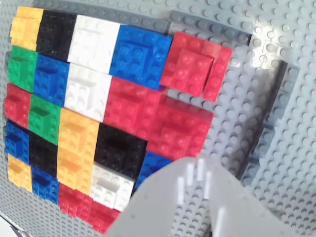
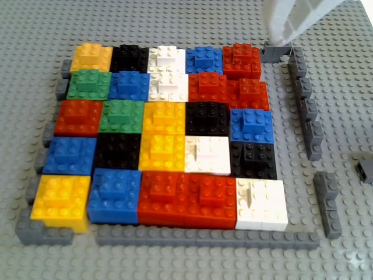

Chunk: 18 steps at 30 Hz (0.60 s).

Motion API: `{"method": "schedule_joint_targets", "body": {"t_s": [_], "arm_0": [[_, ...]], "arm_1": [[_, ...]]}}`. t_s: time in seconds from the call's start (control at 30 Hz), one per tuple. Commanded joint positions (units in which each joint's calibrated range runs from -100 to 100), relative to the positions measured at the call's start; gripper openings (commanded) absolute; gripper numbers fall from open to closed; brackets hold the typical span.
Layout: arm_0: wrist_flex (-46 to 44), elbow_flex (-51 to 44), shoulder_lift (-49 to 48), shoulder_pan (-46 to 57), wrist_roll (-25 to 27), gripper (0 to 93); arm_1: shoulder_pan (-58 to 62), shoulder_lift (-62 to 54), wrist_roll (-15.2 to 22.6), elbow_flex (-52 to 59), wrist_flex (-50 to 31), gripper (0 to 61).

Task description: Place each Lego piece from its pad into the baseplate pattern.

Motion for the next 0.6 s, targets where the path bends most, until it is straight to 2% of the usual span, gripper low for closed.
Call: {"method": "schedule_joint_targets", "body": {"t_s": [0.0,0.17,0.37,0.53,0.57], "arm_0": [[-0.04,-0.84,-2.04,0.30,0.17,11.2],[-0.04,-0.84,-2.04,0.30,0.17,11.2],[-0.04,-0.84,-2.13,0.30,0.17,11.2],[-0.04,-0.84,-2.22,0.30,0.17,11.2],[-0.04,-0.84,-2.22,0.30,0.17,11.2]], "arm_1": [[-5.93,-3.45,-3.03,-9.91,5.71,0.2],[-13.91,-4.83,-6.36,-14.25,9.29,0.2],[-22.54,-5.26,-7.87,-17.95,12.14,0.2],[-30.23,-5.17,-6.65,-19.39,13.20,0.2],[-36.76,-5.00,-6.01,-19.85,13.69,0.2]]}}
